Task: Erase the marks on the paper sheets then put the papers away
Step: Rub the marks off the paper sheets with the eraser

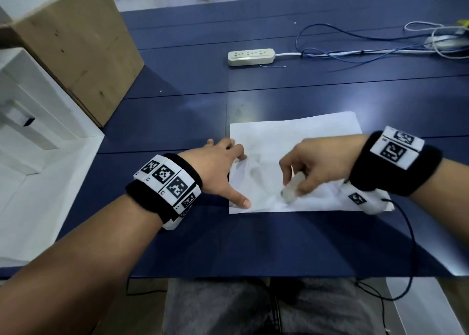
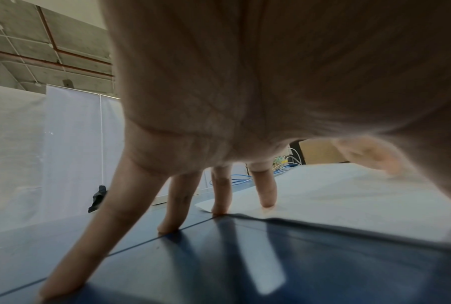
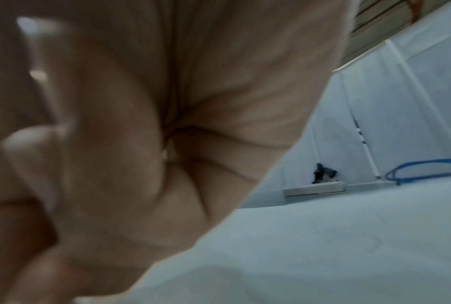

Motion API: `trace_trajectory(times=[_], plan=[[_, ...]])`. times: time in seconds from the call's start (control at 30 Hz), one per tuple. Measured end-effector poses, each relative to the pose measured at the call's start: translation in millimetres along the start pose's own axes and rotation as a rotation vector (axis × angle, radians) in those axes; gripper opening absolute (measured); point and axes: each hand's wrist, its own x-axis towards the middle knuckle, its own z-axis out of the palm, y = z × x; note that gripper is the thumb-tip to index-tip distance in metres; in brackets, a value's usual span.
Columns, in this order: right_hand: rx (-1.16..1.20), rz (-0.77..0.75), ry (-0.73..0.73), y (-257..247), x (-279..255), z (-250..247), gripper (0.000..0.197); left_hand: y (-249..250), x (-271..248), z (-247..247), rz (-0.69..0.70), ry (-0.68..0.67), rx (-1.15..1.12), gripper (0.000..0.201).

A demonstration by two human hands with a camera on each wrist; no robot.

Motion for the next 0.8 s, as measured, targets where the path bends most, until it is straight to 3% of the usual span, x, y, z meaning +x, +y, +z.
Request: trace_trajectory(times=[0.13, 0.23, 0.4, 0.53, 0.6, 0.67, 0.77, 0.8], plan=[[-0.012, 0.088, 0.123, 11.0, 8.0, -13.4, 0.027, 1.1, -0.5, -1.5, 0.0, 0.0, 0.008, 0.112], [-0.002, 0.073, 0.158, 10.3, 3.8, -10.4, 0.029, 0.0, -1.5, -0.4, 0.0, 0.006, -0.007, 0.112], [0.041, -0.007, -0.014, 0.2, -3.7, 1.6, 0.019, 6.2, 1.9, 3.2, -0.021, 0.048, 0.003, 0.118], [-0.105, 0.15, 0.259, 18.6, 10.0, -15.4, 0.017, 14.9, 3.4, 1.7, -0.044, 0.064, 0.055, 0.122], [-0.113, 0.171, 0.314, 21.7, 10.4, -17.2, 0.017, 15.4, 3.4, 1.9, -0.055, 0.077, 0.069, 0.124], [-0.073, 0.08, 0.215, 13.9, 3.2, -11.7, 0.017, 14.7, 3.4, 2.9, -0.054, 0.078, 0.081, 0.127], [0.018, -0.011, -0.045, -3.2, -9.2, 0.9, 0.015, 13.5, 2.9, 4.1, -0.05, 0.079, 0.078, 0.125], [0.011, -0.012, -0.045, -2.9, -8.5, 1.3, 0.015, 13.2, 2.9, 4.3, -0.049, 0.085, 0.073, 0.125]])
